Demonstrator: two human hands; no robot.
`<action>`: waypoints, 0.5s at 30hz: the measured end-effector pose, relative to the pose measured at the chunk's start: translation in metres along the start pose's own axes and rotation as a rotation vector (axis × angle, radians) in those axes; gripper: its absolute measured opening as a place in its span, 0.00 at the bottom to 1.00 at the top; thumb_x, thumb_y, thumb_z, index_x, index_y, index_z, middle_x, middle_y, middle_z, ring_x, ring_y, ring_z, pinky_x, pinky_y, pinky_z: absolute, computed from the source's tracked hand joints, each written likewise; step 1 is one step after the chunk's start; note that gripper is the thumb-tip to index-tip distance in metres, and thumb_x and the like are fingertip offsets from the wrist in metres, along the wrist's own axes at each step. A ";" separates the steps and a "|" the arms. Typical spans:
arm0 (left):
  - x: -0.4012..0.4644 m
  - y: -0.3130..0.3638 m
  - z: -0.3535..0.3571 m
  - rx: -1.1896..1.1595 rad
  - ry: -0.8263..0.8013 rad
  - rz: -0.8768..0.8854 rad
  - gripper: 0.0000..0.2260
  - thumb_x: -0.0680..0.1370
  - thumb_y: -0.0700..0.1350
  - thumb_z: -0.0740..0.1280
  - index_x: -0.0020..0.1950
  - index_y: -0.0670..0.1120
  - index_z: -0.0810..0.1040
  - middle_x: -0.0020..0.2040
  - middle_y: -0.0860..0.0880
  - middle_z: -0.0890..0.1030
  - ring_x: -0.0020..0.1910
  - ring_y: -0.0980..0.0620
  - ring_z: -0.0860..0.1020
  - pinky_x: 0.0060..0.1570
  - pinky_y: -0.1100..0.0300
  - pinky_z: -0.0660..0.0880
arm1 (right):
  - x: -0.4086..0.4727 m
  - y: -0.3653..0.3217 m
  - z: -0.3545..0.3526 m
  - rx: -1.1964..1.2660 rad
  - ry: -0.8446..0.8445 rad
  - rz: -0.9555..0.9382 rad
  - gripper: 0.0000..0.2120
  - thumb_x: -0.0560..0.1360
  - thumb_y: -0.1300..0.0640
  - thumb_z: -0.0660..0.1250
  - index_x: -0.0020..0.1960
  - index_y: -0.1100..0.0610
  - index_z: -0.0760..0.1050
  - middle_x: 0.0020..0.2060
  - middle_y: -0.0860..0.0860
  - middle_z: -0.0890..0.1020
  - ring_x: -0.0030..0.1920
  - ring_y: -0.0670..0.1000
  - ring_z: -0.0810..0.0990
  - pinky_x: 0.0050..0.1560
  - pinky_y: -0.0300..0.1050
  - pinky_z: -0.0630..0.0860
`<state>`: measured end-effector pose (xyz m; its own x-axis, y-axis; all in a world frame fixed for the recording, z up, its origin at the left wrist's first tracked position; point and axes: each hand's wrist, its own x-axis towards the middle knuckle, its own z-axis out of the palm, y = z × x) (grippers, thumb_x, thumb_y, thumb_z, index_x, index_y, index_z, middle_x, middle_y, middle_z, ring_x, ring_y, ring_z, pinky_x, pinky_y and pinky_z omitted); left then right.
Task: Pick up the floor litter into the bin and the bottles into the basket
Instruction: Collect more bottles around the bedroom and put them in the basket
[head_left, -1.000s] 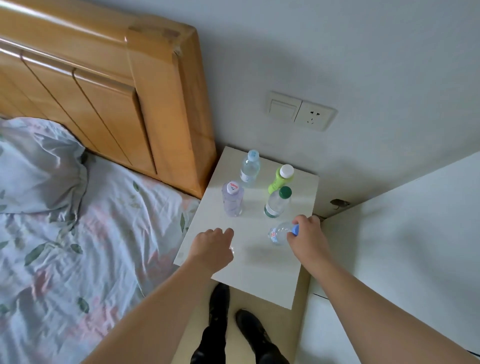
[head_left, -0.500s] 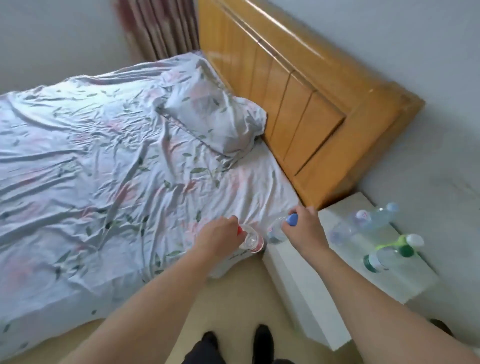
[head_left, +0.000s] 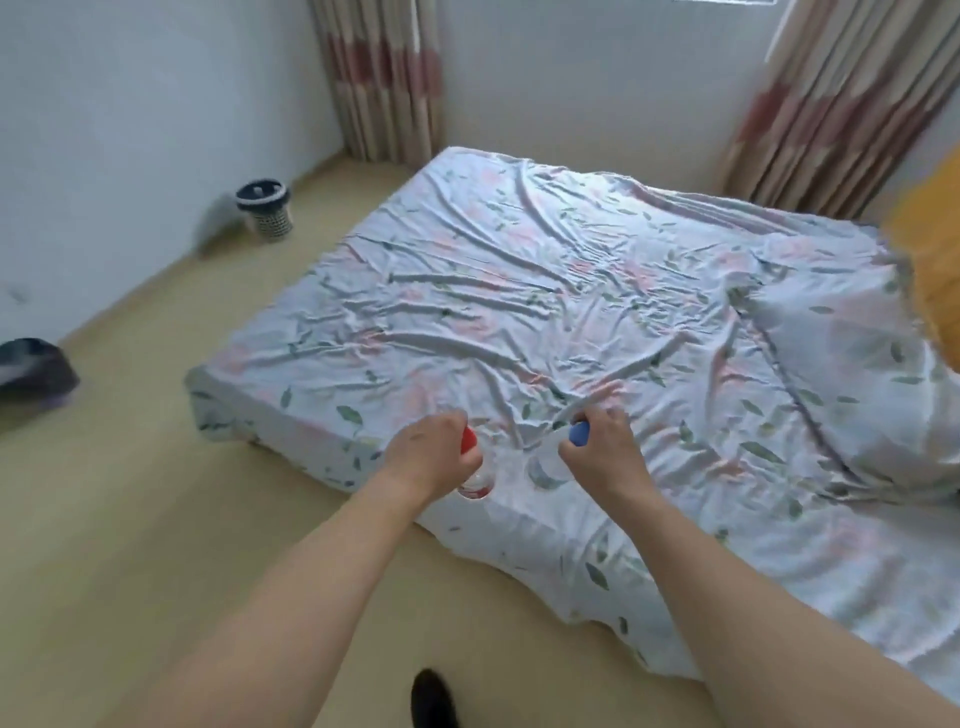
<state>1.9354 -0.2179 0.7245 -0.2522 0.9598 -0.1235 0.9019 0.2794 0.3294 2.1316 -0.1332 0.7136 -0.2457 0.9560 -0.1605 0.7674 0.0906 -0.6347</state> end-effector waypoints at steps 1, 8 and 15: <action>0.003 -0.030 -0.014 -0.001 0.031 -0.036 0.09 0.76 0.53 0.62 0.50 0.48 0.71 0.42 0.49 0.77 0.43 0.45 0.78 0.38 0.56 0.71 | 0.007 -0.029 0.019 0.004 -0.014 -0.036 0.11 0.74 0.58 0.64 0.57 0.57 0.73 0.57 0.52 0.68 0.45 0.52 0.71 0.45 0.44 0.69; -0.003 -0.233 -0.102 -0.054 0.135 -0.319 0.11 0.77 0.54 0.63 0.52 0.47 0.71 0.46 0.48 0.77 0.43 0.47 0.75 0.39 0.56 0.71 | 0.051 -0.222 0.149 -0.011 -0.154 -0.272 0.14 0.76 0.58 0.64 0.62 0.55 0.72 0.59 0.51 0.68 0.44 0.50 0.71 0.37 0.39 0.66; 0.025 -0.411 -0.164 -0.101 0.228 -0.521 0.11 0.77 0.53 0.63 0.52 0.47 0.72 0.47 0.46 0.79 0.42 0.45 0.74 0.39 0.56 0.70 | 0.114 -0.381 0.282 -0.011 -0.261 -0.428 0.14 0.75 0.58 0.65 0.60 0.56 0.72 0.57 0.51 0.69 0.47 0.52 0.72 0.45 0.43 0.70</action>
<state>1.5005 -0.3040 0.7399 -0.7337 0.6732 -0.0921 0.6031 0.7077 0.3680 1.6444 -0.1375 0.7237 -0.6784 0.7312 -0.0720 0.5713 0.4633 -0.6775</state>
